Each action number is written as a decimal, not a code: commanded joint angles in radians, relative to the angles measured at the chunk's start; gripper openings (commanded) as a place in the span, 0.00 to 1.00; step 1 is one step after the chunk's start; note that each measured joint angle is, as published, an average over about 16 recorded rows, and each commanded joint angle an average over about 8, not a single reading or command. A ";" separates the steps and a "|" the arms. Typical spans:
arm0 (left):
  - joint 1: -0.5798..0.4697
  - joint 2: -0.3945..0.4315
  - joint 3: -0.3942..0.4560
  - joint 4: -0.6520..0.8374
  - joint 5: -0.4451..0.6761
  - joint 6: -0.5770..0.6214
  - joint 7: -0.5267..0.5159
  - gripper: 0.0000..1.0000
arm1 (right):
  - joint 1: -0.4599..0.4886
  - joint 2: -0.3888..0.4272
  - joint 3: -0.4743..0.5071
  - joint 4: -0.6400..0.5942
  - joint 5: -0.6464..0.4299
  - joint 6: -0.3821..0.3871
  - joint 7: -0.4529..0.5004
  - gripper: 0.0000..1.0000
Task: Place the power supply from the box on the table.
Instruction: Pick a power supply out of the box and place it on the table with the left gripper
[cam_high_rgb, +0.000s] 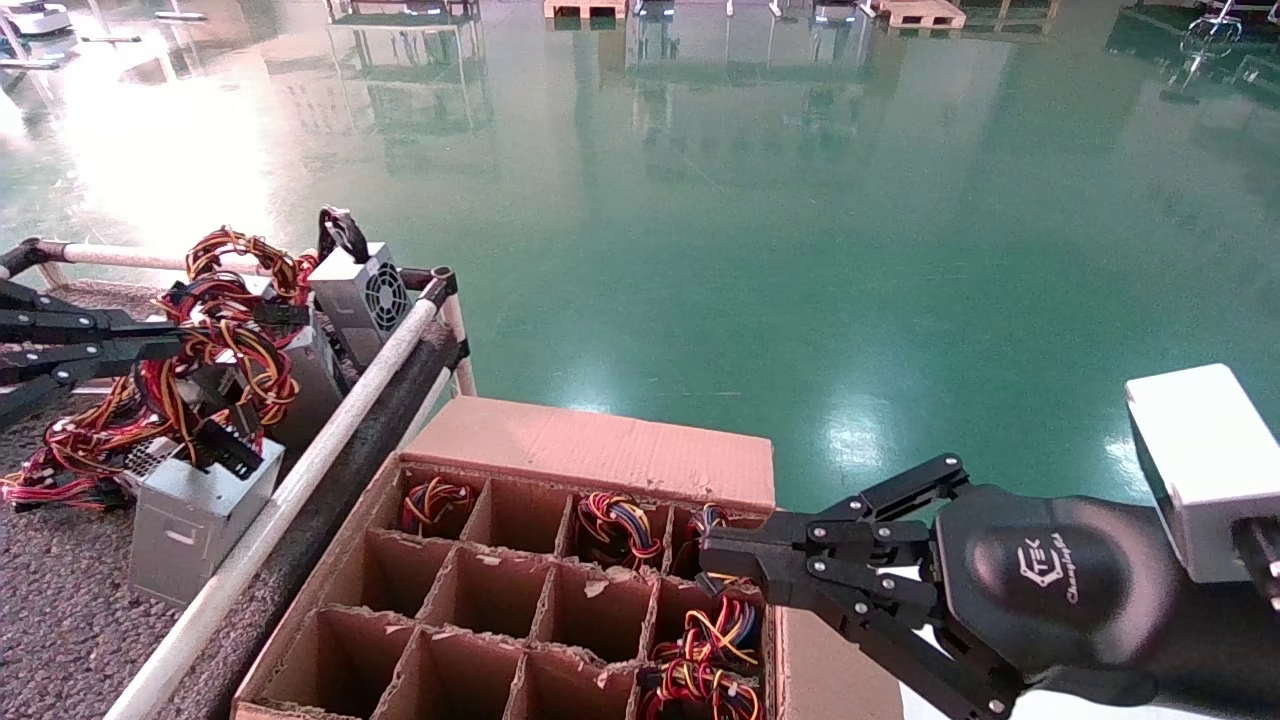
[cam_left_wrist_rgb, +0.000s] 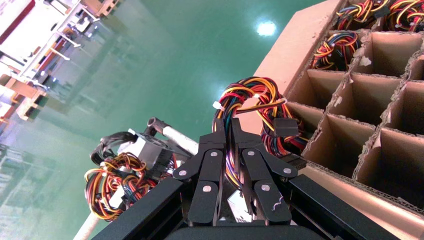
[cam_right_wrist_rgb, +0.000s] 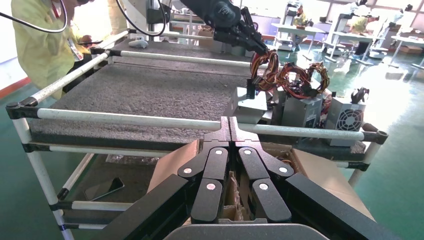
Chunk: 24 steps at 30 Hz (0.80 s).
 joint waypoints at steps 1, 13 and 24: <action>0.013 0.005 -0.001 0.005 -0.008 -0.007 0.005 0.00 | 0.000 0.000 0.000 0.000 0.000 0.000 0.000 0.00; 0.036 -0.031 -0.006 0.053 -0.004 -0.026 0.039 0.00 | 0.000 0.000 0.000 0.000 0.000 0.000 0.000 0.00; 0.047 -0.059 -0.002 0.085 0.010 -0.029 0.056 0.00 | 0.000 0.000 0.000 0.000 0.000 0.000 0.000 0.00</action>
